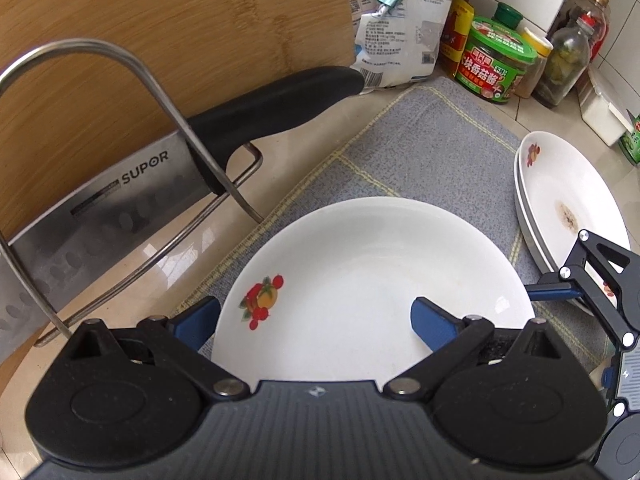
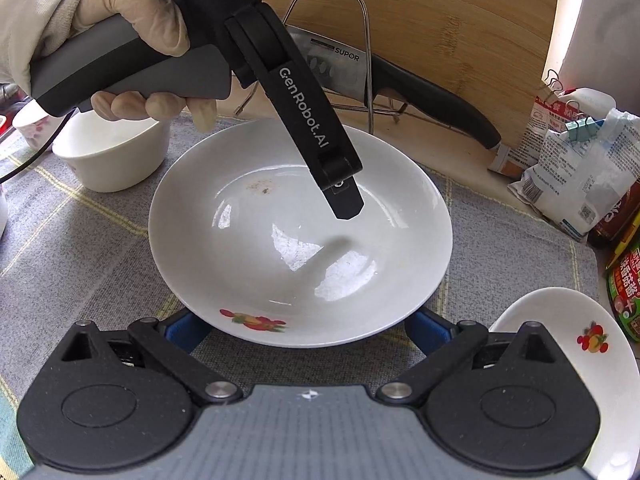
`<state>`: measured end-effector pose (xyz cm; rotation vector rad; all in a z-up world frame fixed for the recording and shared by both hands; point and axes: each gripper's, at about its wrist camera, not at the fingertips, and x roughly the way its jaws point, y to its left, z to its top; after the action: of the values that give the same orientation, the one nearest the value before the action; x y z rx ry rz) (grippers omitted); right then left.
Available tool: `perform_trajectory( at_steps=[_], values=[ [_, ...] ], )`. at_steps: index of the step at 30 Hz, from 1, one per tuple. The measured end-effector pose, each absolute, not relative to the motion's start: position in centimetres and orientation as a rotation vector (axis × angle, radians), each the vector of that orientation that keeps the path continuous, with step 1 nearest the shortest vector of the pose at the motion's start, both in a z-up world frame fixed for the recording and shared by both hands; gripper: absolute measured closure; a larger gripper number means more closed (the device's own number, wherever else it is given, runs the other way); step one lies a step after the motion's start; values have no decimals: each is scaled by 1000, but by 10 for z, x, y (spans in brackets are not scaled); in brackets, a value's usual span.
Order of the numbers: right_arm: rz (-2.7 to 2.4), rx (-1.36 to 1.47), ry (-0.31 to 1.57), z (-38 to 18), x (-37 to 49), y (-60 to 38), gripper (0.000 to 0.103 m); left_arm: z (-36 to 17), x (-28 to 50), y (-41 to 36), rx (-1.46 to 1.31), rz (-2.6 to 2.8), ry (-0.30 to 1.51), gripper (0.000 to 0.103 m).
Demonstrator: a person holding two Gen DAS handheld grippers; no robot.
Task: Organize plates and bowls
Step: 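Close the left tool fingers on the fruit-print plate rim, then lift the fruit-print plate with the left tool and carry it toward the stack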
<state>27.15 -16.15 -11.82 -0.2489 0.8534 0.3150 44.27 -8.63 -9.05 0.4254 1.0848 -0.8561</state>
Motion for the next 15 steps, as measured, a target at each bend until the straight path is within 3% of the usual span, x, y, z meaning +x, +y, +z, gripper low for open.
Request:
perform_trajectory(
  at_steps=[15],
  values=[
    [353,-229,867,-122,279,-168,0,-94,442,-92,500,-945,1128,3]
  ],
)
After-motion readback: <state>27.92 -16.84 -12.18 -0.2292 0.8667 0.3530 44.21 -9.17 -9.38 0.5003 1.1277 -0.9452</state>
